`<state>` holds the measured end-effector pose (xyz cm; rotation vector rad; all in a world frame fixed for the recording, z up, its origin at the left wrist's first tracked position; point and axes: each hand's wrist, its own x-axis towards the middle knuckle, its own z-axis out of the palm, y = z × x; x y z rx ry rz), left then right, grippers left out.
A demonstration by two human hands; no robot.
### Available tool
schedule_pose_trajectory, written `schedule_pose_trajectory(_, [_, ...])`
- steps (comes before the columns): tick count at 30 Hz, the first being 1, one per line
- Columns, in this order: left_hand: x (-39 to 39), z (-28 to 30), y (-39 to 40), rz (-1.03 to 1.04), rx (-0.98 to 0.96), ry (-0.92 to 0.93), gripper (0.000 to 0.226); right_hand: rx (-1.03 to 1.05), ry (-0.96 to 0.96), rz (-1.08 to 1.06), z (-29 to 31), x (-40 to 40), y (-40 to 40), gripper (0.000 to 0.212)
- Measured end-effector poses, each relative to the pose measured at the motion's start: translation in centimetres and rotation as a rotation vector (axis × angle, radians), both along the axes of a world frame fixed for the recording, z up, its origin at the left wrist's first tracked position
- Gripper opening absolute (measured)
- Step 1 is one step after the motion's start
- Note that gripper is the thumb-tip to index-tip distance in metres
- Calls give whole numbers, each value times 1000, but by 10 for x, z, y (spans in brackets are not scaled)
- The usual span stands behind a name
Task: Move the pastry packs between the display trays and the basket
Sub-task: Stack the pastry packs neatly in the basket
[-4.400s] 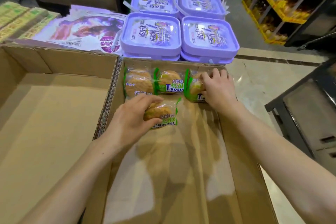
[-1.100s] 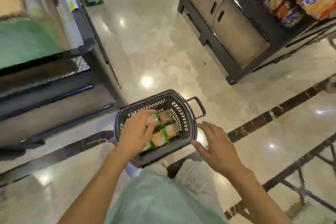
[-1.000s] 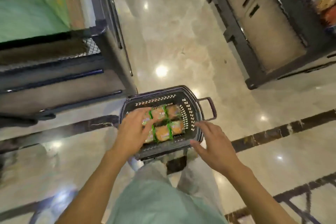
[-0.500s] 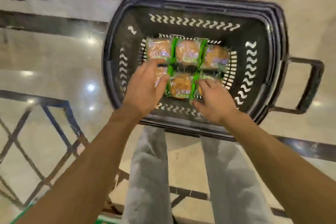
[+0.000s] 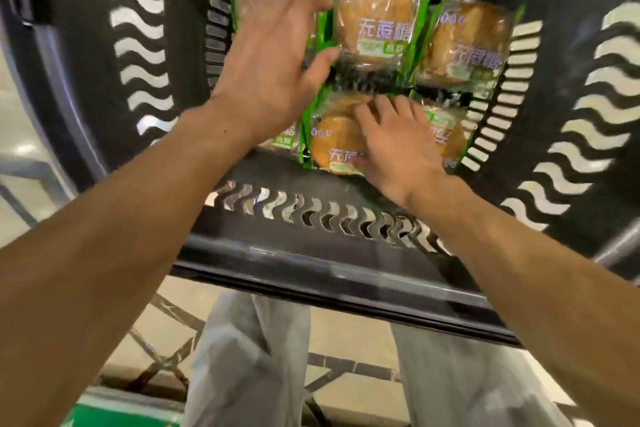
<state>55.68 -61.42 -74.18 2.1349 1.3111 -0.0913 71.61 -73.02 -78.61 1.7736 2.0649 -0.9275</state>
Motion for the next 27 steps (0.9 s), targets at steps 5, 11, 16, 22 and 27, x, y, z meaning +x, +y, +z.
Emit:
schedule_pose_trajectory(5, [40,-14,36,-230,-15,110,68,-41,210,-295,16,7,-7,57])
schedule_pose_trajectory(11, [84,-41,51,-426,52,439,94,-46,341,-660,34,53,-16,54])
schedule_pose_trajectory(16, [82,-37,44,-317,69,487,78,-44,459,-1089,48,83,-16,49])
schedule_pose_trajectory(22, [52,12,24,107,-281,-35,32,50,665,-1331,102,86,-10,52])
schedule_pose_trajectory(27, [6,162,24,497,-338,-442,31,210,704,-1326,236,70,6,46])
